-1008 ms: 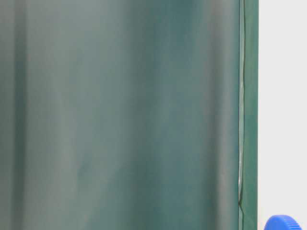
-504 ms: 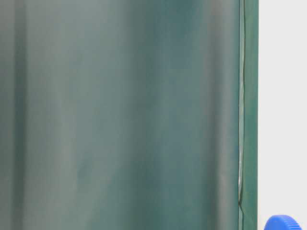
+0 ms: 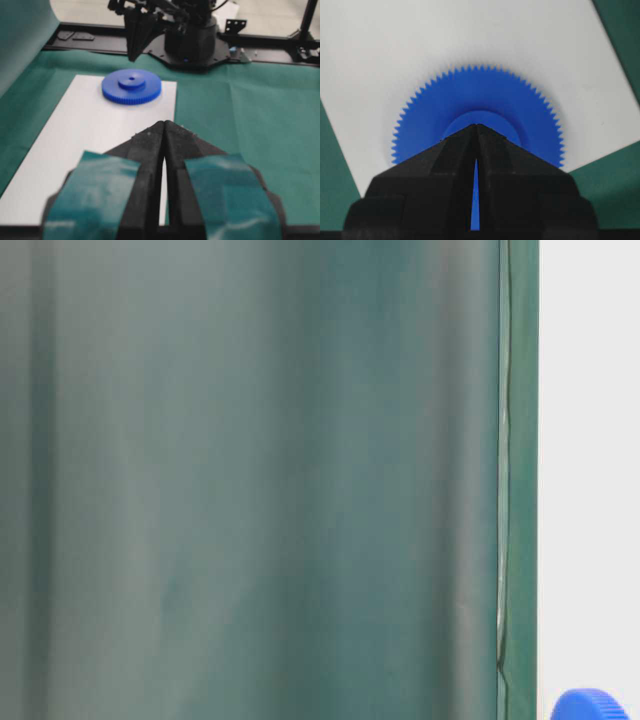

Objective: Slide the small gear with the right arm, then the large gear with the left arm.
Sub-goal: 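Lower the right gripper onto the hub of the small blue gear, then push the small blue gear leftward with the right gripper toward the large gear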

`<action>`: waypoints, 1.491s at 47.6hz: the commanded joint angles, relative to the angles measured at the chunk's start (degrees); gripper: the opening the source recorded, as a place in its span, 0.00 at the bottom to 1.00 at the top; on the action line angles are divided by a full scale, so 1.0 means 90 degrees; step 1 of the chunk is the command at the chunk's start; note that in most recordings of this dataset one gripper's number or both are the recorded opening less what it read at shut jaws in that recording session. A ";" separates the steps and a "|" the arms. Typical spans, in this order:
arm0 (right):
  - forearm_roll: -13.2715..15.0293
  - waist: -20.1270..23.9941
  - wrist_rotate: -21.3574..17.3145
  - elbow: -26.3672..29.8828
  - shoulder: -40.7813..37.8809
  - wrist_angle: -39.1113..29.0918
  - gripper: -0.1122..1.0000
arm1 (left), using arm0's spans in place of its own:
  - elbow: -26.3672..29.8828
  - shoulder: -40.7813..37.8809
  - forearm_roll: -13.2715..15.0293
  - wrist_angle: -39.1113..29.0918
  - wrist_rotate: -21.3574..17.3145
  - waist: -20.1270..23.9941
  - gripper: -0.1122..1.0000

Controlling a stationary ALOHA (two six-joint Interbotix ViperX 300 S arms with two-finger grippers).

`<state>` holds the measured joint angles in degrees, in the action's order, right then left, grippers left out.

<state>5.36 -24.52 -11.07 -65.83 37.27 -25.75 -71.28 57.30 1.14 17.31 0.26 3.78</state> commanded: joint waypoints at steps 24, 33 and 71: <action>0.0010 -0.0020 -0.0205 -0.0215 -0.0479 0.0488 0.55 | -0.0039 -0.0020 0.0010 0.0068 0.0010 0.0029 0.10; 0.0010 -0.0088 -0.0215 -0.0264 -0.0537 0.0635 0.55 | -0.0049 -0.0010 0.0010 0.0068 0.0010 0.0029 0.10; 0.0000 -0.0254 -0.0205 -0.0244 -0.1221 0.0771 0.55 | -0.0107 -0.0010 0.0010 0.0068 0.0078 0.0029 0.10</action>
<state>5.36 -26.72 -12.92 -68.29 26.81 -18.63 -72.77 57.57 1.14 17.31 0.88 3.78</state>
